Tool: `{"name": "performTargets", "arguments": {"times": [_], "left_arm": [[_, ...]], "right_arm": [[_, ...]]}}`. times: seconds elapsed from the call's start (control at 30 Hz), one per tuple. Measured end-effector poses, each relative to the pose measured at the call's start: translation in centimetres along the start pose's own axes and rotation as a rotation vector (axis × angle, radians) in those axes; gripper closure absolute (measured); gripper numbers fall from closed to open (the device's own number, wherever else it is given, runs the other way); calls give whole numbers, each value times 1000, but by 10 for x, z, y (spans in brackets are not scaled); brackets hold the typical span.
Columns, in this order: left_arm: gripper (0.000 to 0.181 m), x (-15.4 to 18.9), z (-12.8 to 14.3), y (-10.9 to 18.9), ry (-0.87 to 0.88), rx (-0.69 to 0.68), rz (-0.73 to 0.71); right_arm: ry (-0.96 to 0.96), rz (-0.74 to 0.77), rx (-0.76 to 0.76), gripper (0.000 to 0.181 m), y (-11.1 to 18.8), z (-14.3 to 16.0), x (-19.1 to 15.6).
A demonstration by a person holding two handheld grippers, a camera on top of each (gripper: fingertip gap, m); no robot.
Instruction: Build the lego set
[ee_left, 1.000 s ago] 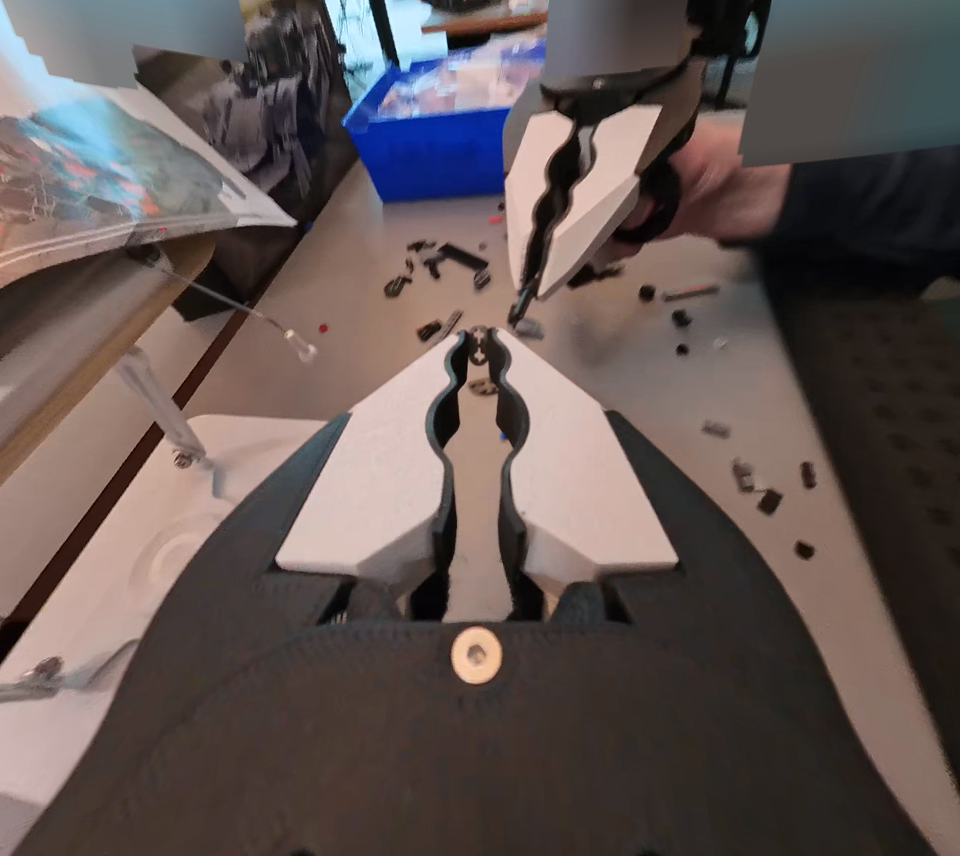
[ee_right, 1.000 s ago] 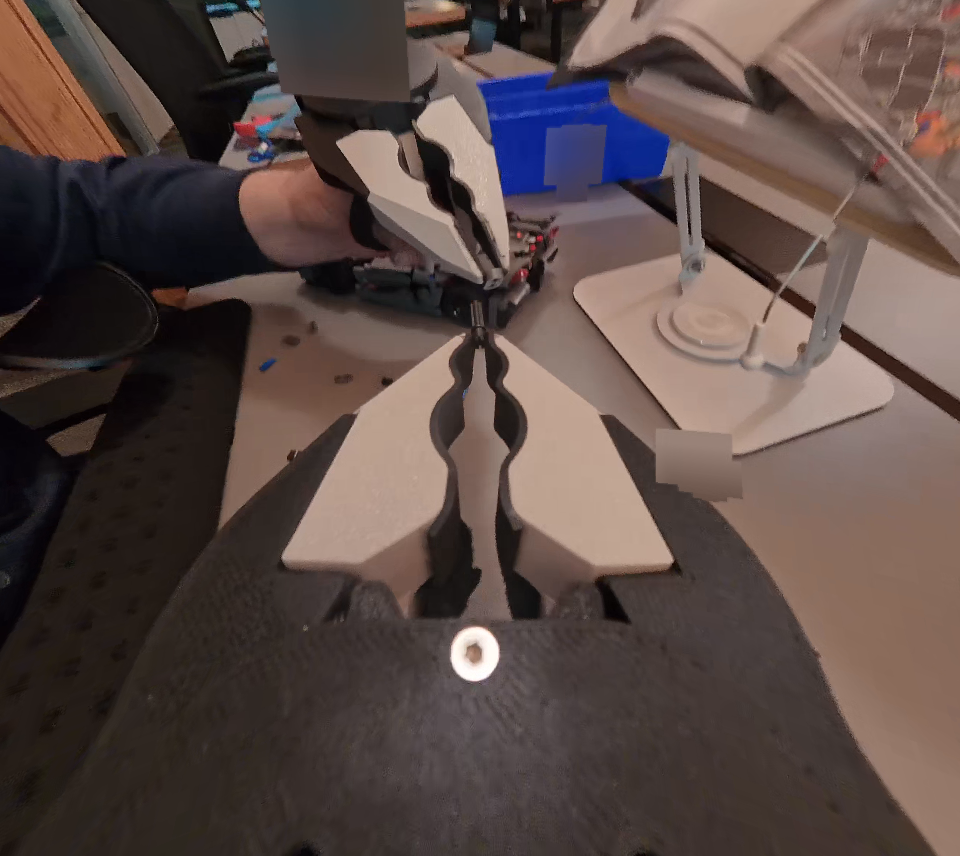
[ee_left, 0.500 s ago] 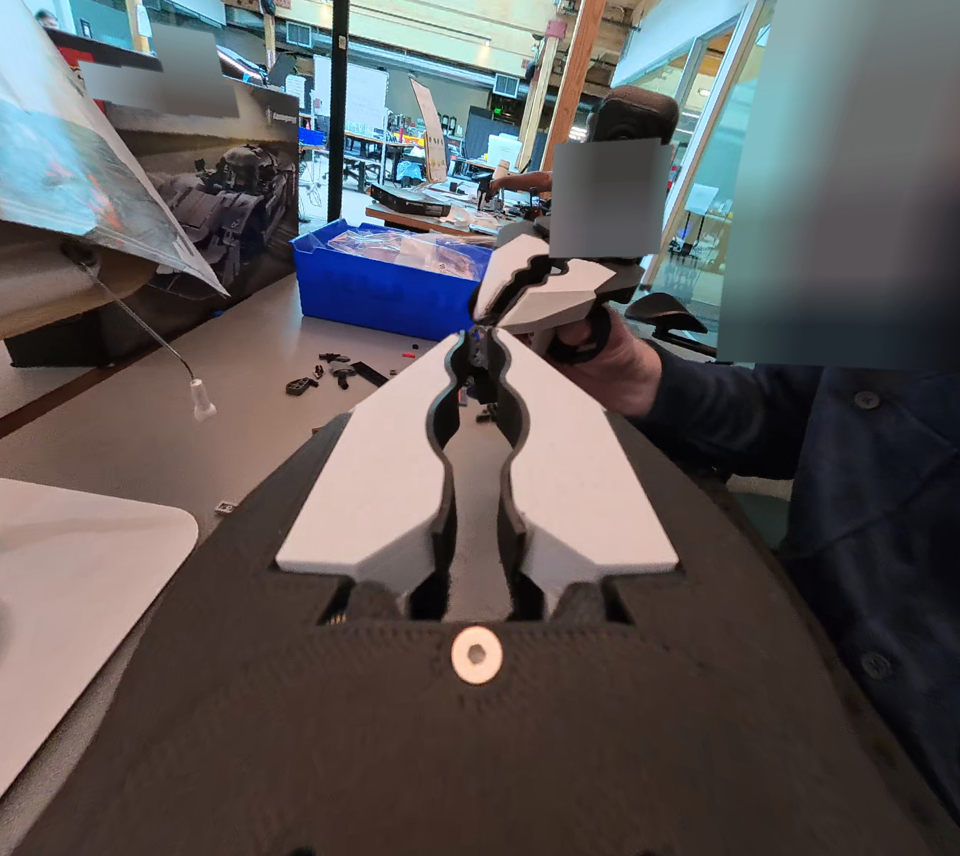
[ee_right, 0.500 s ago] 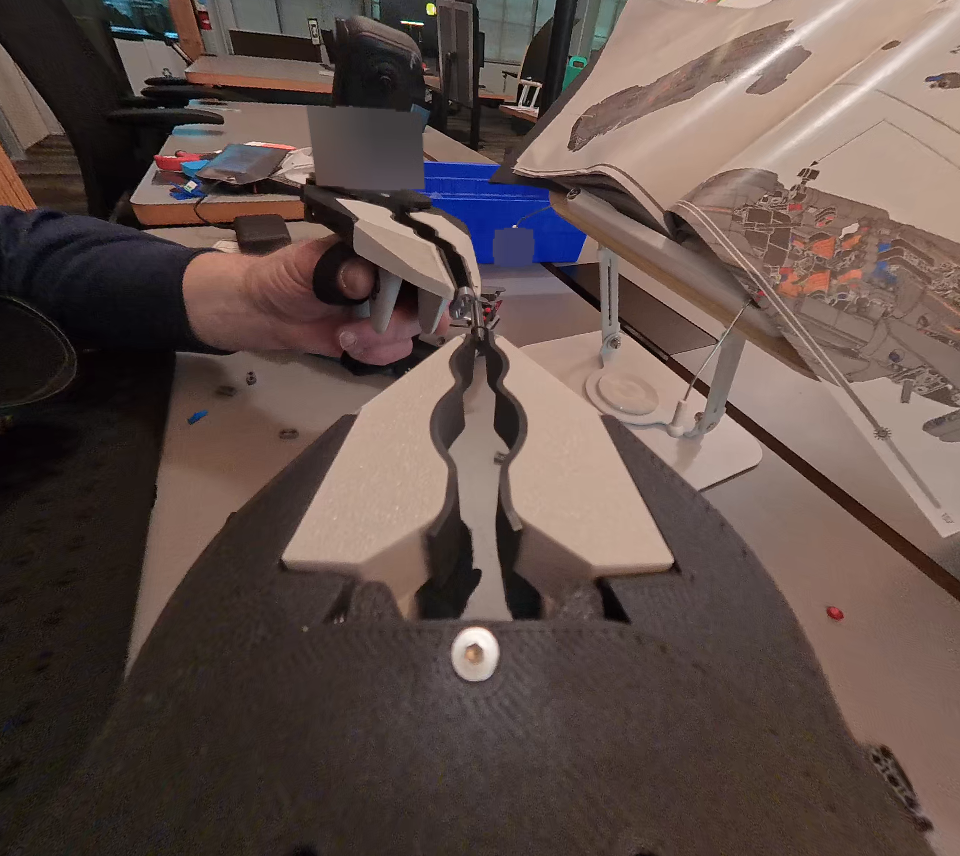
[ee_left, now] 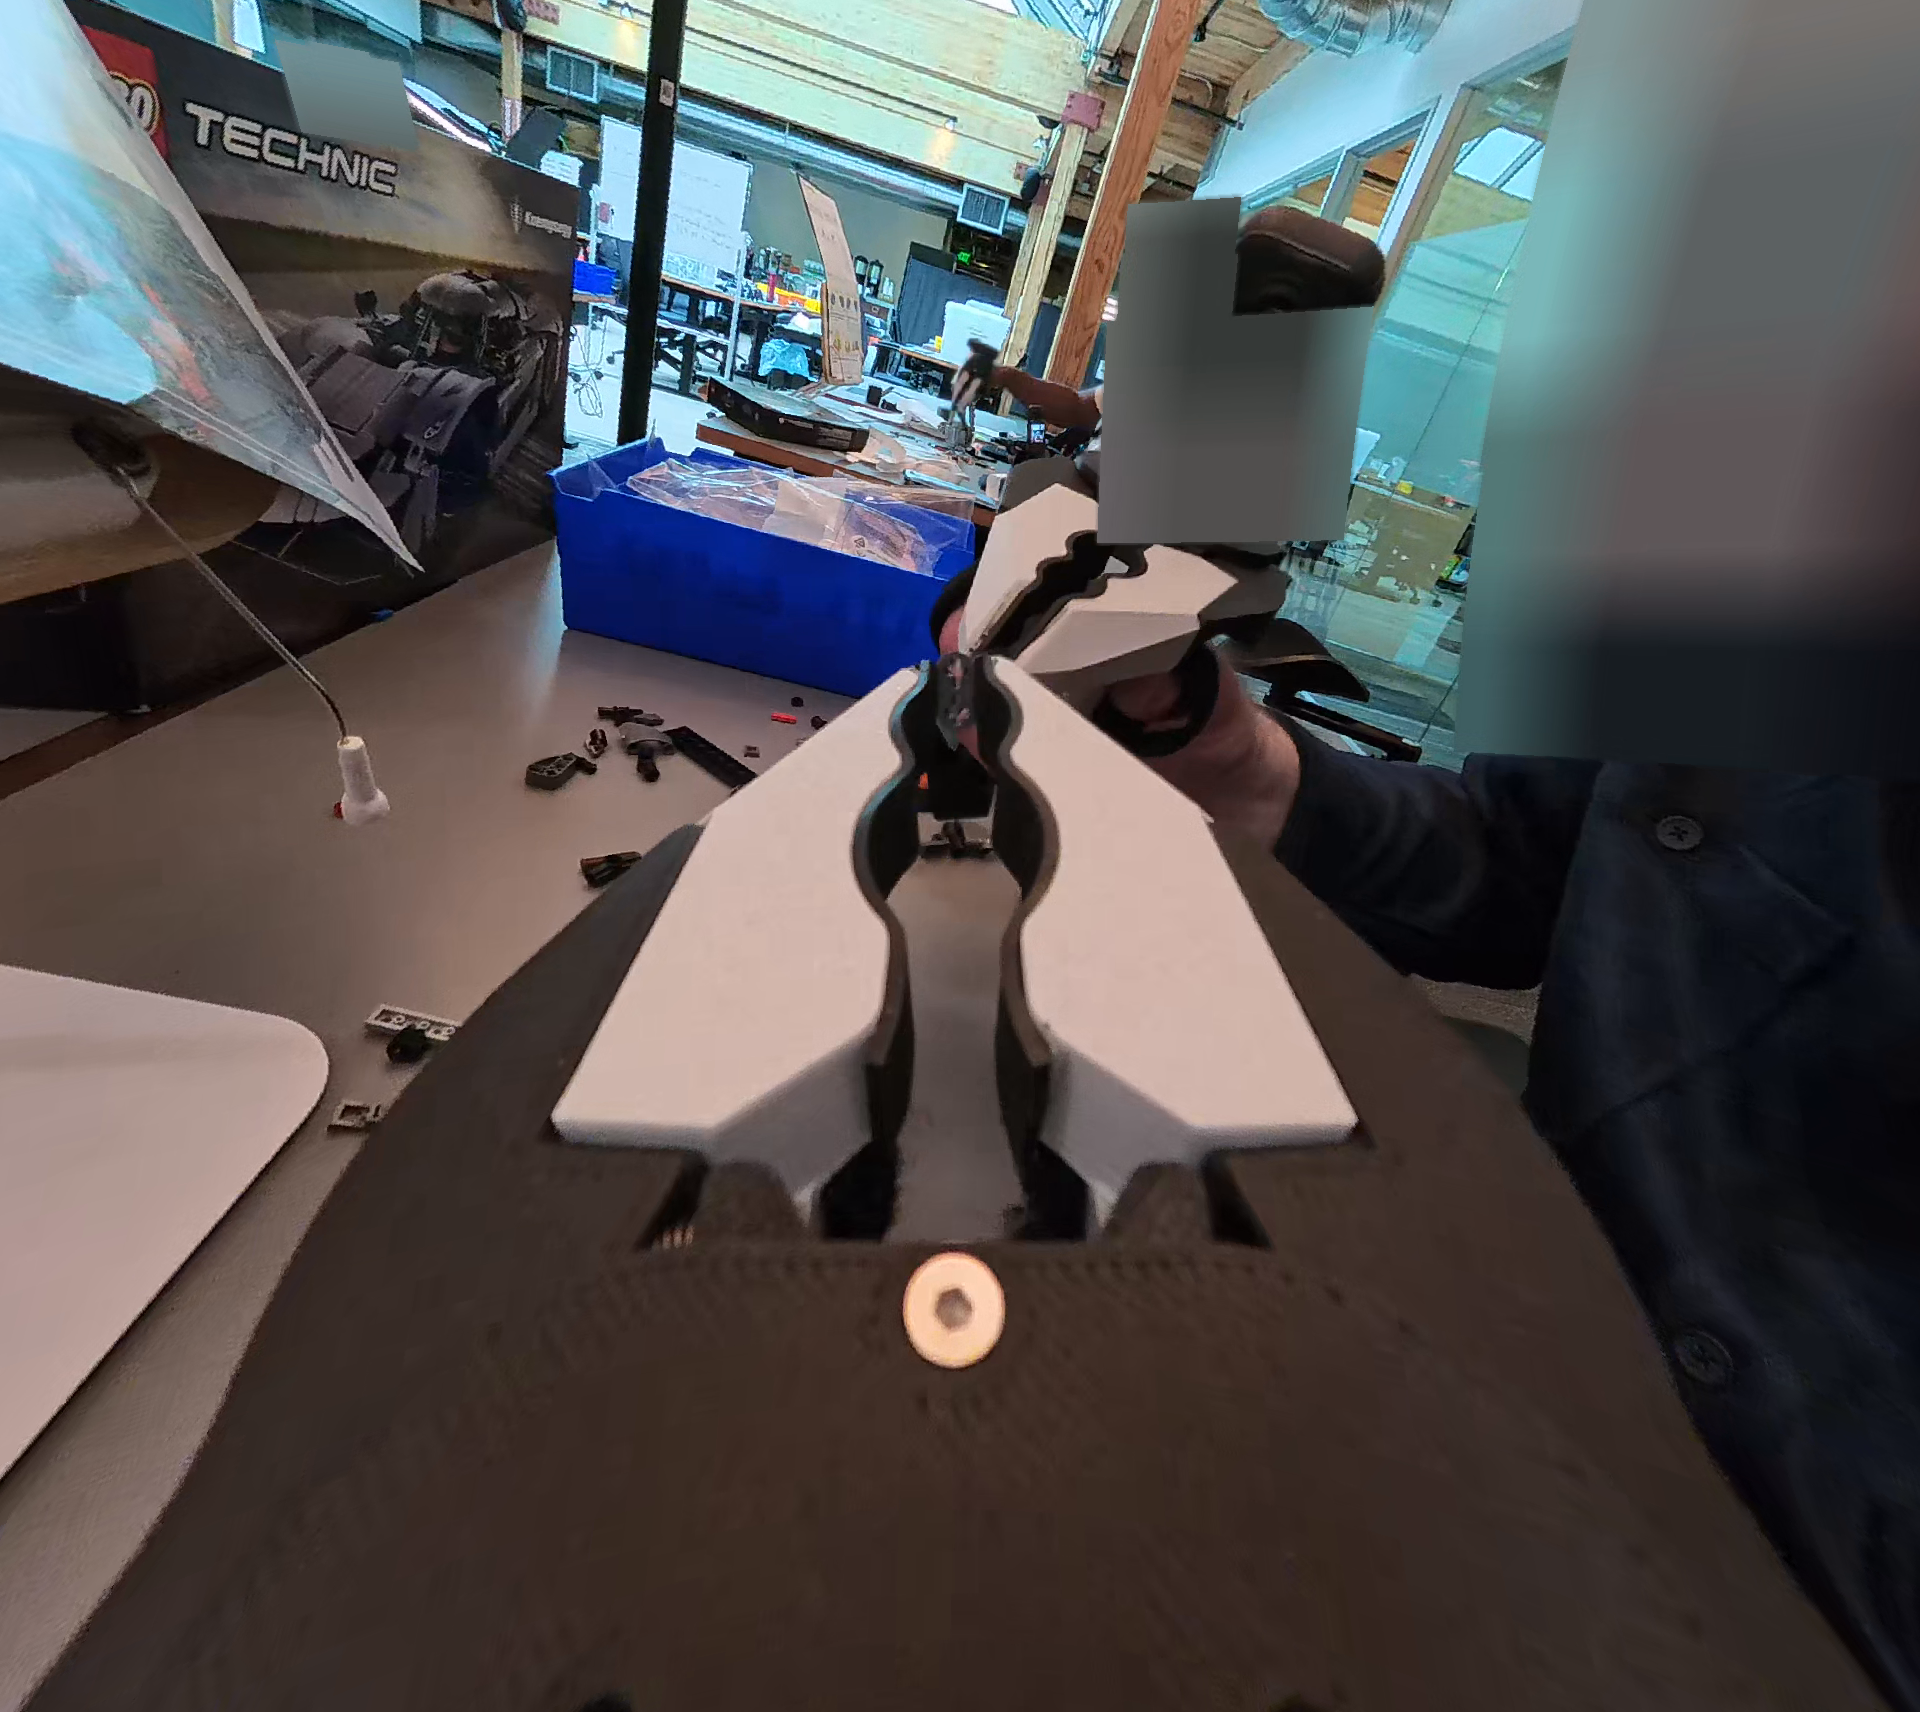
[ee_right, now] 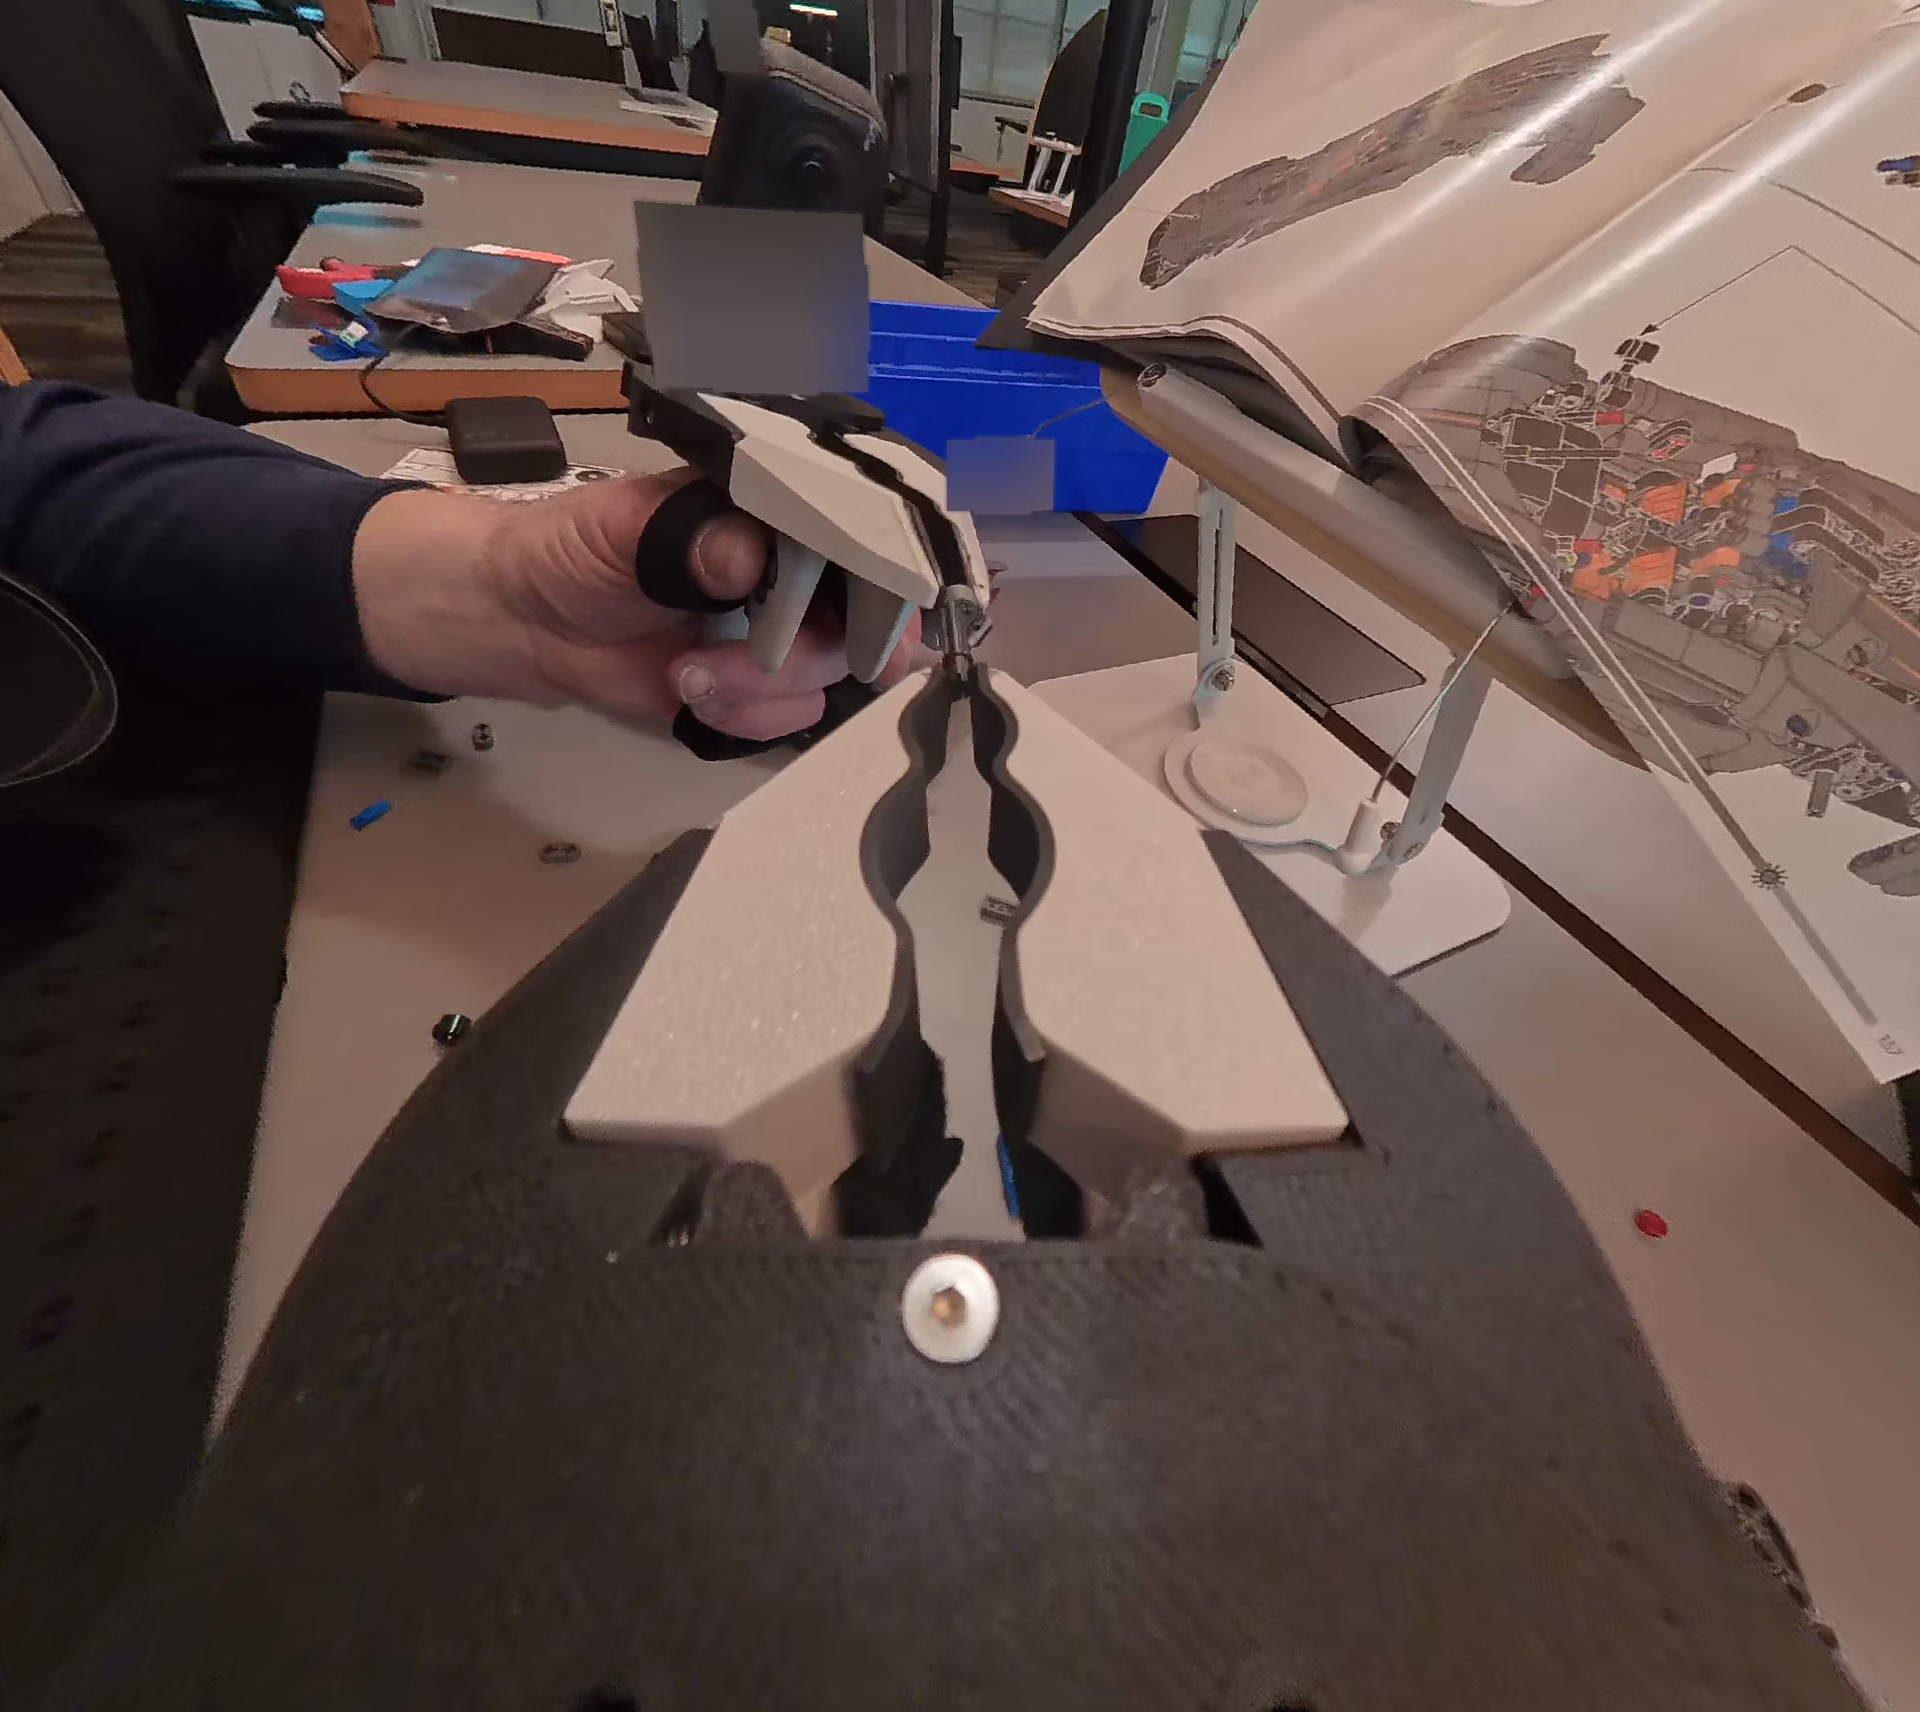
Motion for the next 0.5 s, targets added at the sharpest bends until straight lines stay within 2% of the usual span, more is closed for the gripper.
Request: {"name": "performTargets", "arguments": {"times": [0.5], "left_arm": [[178, 3, 0, -1, -95, -17, 14]], "right_arm": [[-128, -51, 20, 181, 1, 1, 0]]}}
Point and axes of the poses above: each gripper's, where its closed fingertips meet, y back along the fingers, z out of its underside, x = y × z across the jaws, the point moved 2 cm from there along y, back along the fingers, and after that the axes turned 13 degrees about x, right-handed, at the moved point
